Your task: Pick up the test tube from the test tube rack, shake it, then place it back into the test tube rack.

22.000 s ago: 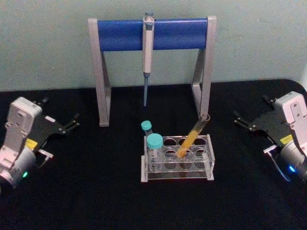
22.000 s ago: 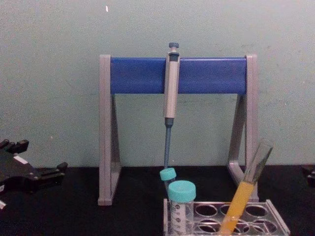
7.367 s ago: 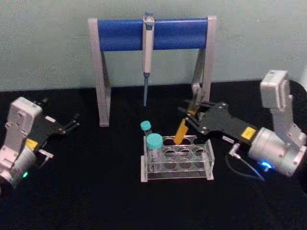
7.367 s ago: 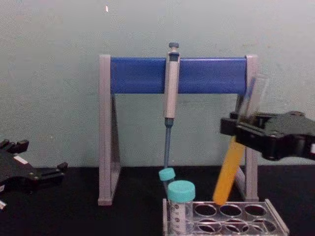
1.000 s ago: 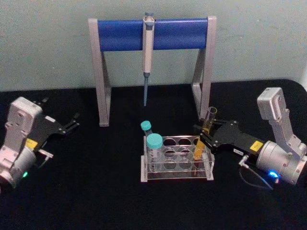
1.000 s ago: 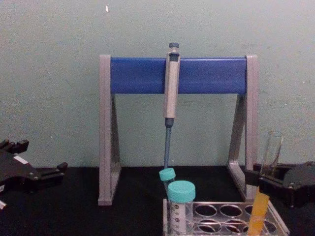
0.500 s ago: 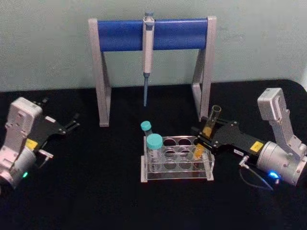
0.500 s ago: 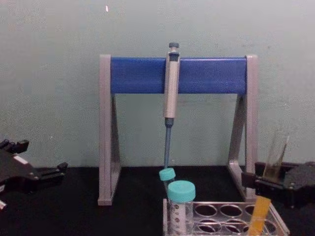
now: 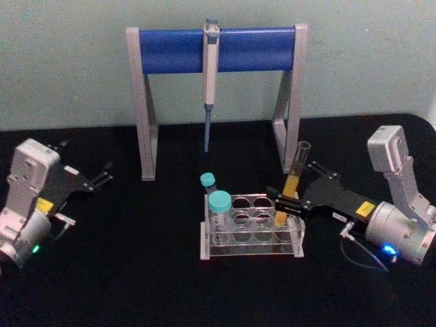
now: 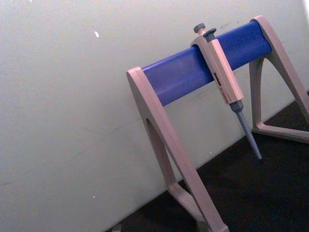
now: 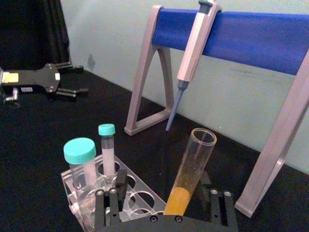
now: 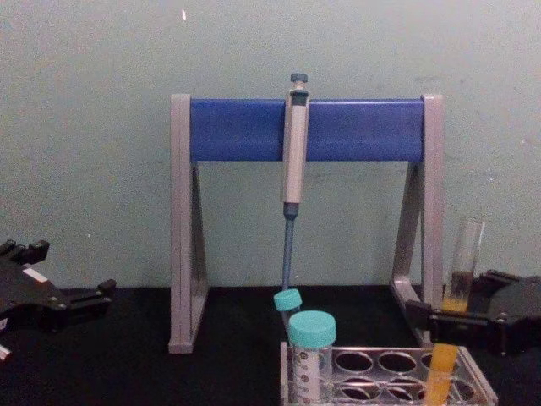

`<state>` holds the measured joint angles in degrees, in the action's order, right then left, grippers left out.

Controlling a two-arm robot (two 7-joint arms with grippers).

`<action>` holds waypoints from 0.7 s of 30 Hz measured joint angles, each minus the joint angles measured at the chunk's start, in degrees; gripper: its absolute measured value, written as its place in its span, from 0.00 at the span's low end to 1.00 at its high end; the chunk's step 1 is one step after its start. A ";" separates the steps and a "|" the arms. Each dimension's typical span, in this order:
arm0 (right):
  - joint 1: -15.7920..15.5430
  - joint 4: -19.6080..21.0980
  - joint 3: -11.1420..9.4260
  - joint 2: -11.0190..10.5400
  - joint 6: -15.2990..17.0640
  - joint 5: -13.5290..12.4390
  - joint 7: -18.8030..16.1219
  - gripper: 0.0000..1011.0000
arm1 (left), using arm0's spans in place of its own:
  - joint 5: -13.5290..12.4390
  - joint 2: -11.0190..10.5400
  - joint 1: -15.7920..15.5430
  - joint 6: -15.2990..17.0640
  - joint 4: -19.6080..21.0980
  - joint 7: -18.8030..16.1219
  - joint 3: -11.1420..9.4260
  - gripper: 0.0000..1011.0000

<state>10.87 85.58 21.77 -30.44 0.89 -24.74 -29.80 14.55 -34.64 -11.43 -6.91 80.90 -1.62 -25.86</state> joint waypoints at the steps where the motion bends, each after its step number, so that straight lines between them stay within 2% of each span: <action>1: -0.51 0.51 -0.30 -0.03 -0.06 -0.25 0.28 0.89 | 0.00 0.00 0.00 0.00 0.00 0.00 0.00 0.99; 4: -1.49 1.45 -1.03 -0.09 -0.05 -0.76 1.00 0.98 | 0.00 0.00 0.00 0.00 0.00 0.00 0.00 0.99; 21: -5.60 5.61 -4.58 -0.18 1.34 -3.34 4.39 0.99 | 0.00 0.00 0.00 0.00 0.00 0.00 0.00 0.99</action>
<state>5.26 91.19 17.19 -30.62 2.23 -28.08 -25.40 14.55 -34.65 -11.43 -6.91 80.90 -1.62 -25.86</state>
